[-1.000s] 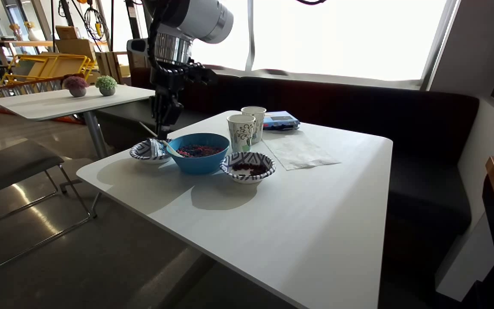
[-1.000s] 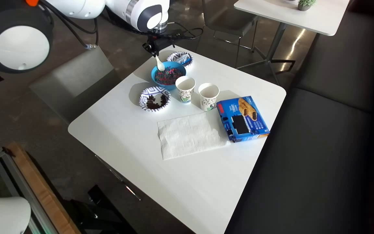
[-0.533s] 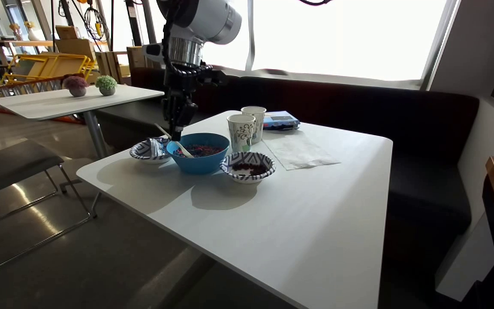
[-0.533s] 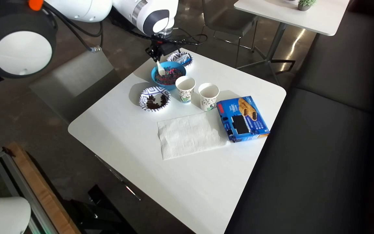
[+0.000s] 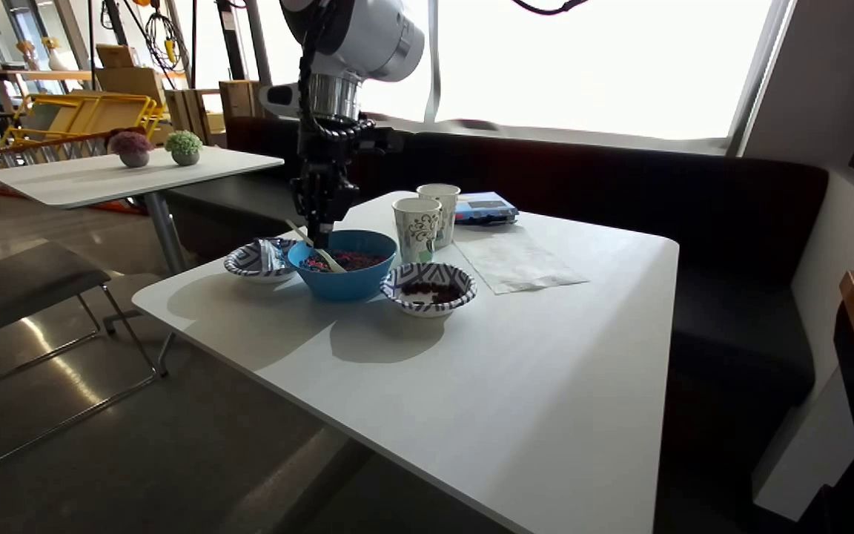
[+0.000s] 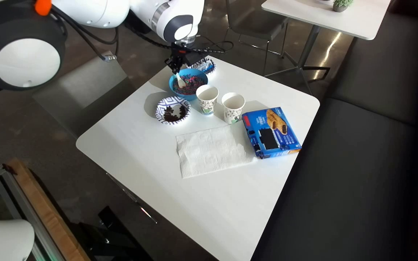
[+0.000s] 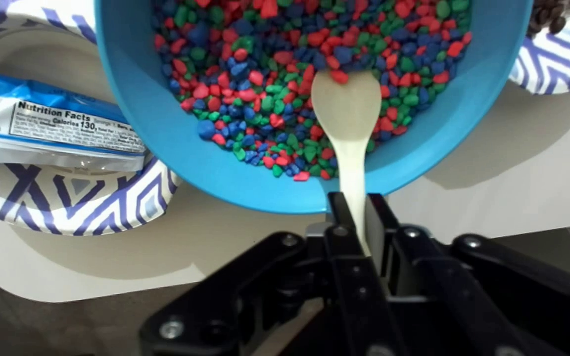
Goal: Transfer a spoonful of contents from the blue bowl to the right cup
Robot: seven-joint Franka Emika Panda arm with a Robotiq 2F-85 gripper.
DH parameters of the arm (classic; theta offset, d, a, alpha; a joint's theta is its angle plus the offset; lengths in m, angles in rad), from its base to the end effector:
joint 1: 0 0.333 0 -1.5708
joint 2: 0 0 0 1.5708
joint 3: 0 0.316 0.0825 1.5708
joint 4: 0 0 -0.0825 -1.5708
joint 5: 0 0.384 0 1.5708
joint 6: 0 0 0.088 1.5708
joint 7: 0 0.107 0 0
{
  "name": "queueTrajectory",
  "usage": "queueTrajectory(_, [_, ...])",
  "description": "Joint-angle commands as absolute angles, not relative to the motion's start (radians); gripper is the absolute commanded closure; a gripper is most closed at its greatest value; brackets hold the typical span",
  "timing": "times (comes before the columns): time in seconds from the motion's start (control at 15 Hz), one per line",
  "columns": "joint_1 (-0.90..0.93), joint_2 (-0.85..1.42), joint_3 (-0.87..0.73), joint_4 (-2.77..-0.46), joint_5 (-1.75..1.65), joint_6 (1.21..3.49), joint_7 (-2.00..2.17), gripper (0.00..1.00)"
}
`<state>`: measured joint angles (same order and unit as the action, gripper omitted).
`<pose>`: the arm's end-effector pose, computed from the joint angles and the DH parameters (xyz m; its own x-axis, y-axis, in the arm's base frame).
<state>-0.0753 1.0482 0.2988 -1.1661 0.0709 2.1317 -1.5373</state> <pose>0.7483 0.1062 0.1626 0.0013 0.9516 0.3075 0.9963 0.0250 -0.0817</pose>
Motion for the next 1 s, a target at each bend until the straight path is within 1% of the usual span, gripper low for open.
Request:
queueTrajectory(0.0, [-0.066,1.065,0.276,-1.148,0.075,2.094,-1.598,0.97])
queueTrajectory(0.93, [0.051,1.068,0.143,-1.133,-0.059,2.085,-1.555,0.97])
